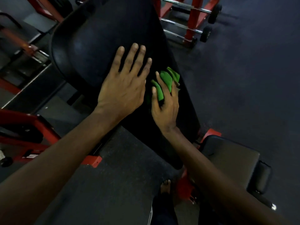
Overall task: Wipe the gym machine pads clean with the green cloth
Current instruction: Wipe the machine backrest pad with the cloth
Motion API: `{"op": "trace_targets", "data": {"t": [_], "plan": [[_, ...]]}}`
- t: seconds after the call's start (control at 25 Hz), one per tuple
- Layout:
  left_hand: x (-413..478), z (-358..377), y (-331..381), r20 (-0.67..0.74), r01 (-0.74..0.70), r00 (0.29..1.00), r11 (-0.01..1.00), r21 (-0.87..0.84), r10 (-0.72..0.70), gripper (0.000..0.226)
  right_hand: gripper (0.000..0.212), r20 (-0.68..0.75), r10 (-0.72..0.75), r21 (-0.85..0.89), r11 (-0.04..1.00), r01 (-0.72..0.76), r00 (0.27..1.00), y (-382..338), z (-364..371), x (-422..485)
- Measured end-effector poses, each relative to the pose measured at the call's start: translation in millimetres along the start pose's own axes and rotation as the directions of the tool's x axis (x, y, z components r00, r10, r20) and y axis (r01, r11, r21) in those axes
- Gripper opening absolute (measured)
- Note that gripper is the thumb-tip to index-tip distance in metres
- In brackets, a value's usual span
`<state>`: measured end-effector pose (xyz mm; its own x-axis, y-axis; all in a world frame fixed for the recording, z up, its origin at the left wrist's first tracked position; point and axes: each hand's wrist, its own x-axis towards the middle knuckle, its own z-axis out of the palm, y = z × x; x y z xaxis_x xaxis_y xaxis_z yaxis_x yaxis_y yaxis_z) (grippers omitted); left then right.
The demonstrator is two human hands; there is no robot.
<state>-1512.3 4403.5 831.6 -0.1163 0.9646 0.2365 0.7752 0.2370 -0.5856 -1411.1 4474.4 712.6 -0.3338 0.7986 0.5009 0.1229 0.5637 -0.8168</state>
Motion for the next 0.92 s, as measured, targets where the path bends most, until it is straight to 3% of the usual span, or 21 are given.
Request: {"op": "trace_targets", "data": {"t": [0.12,0.28,0.4,0.56,0.64,0.72,0.76,0.84,0.92], "plan": [[1.4,-0.9,2.7,0.023,0.028,0.999,1.000,-0.004,-0.028,0.056,0.051,0.224,-0.137,-0.036,0.988,0.148,0.965,36.9,-18.0,-34.8],[3.9,-3.5,6.7,0.062,0.062,0.996,0.998,0.033,-0.064,0.057,0.052,0.442,-0.342,-0.023,0.920,0.391,0.829,98.1,-34.9,-69.9],[4.8,-8.4,10.0,0.079,0.088,0.993,0.995,0.045,-0.092,0.057,0.050,0.456,-0.413,0.020,0.890,0.455,0.788,99.9,-35.6,-64.2],[6.6,-12.6,13.9,0.090,0.107,0.989,0.991,0.079,-0.114,0.057,0.048,0.369,-0.580,0.049,0.792,0.608,0.726,71.5,-25.6,-37.1],[6.1,-12.7,13.7,0.100,0.107,0.988,0.991,0.085,-0.115,0.057,0.053,0.415,-0.686,0.089,0.685,0.723,0.598,78.6,-27.1,-37.8],[6.4,-12.4,14.7,0.092,0.110,0.989,0.990,0.090,-0.118,0.057,0.062,0.528,-0.751,0.129,0.534,0.836,0.397,107.1,-38.0,-49.3],[6.5,-12.1,14.6,0.090,0.112,0.989,0.990,0.088,-0.120,0.057,0.064,0.571,-0.752,0.140,0.485,0.863,0.330,123.5,-43.4,-56.9],[5.9,-12.2,13.9,0.078,0.115,0.989,0.989,0.092,-0.122,0.057,0.067,0.595,-0.741,0.127,0.471,0.873,0.313,141.1,-51.8,-61.4],[6.6,-11.4,14.7,0.060,0.119,0.990,0.988,0.100,-0.125,0.057,0.075,0.579,-0.722,0.126,0.537,0.834,0.378,132.9,-49.3,-49.4]]}}
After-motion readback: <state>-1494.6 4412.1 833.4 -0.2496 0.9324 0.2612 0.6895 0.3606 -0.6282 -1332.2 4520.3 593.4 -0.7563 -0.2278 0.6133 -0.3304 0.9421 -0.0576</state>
